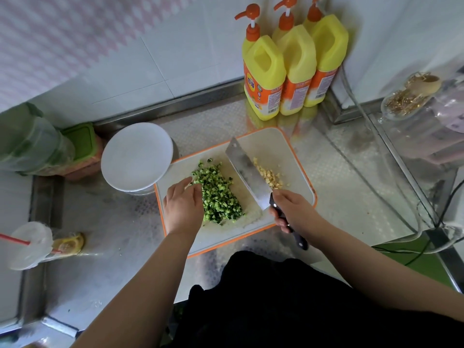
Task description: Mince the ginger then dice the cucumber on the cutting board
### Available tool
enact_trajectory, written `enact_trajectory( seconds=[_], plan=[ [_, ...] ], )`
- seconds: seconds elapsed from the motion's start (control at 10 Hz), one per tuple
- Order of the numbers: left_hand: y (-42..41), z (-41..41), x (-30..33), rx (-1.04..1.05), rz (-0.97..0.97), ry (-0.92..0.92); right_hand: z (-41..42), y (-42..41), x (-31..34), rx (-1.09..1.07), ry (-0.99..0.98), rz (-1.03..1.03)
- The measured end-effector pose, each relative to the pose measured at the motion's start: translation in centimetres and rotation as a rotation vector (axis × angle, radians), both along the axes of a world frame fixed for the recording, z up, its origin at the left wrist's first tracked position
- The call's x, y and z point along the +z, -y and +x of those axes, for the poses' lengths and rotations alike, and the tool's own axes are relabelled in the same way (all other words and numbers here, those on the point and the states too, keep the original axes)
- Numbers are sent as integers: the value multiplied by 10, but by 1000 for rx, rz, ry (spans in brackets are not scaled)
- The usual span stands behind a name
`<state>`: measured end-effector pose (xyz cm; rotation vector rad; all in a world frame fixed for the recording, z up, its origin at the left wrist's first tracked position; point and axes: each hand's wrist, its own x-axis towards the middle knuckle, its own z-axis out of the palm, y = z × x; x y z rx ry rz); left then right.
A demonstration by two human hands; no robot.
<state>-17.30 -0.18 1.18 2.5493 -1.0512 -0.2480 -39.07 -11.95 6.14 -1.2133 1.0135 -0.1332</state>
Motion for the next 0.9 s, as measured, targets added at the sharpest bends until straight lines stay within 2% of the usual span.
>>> enact_trajectory(
  seconds=[0.1,0.2,0.3,0.5,0.6,0.8,0.9],
  plan=[
    [-5,-7,0,10,44,-18,-8,2,3,363,-226,-519],
    [-11,-15,-2,34,51,-56,-19,2,2,518,-390,-799],
    [-14,-22,-1,72,-12,-102,-32,5,-6,503,-399,-905],
    [-11,-19,6,103,-52,-164,-55,49,-34,128,-444,-775],
    [-8,-18,7,105,-58,-164,-60,88,-58,107,-503,-735],
    [-6,-16,5,100,-61,-218,-68,116,-85,258,-590,-714],
    [-5,-15,10,102,-55,-221,-69,118,-87,263,-604,-808]
  ],
)
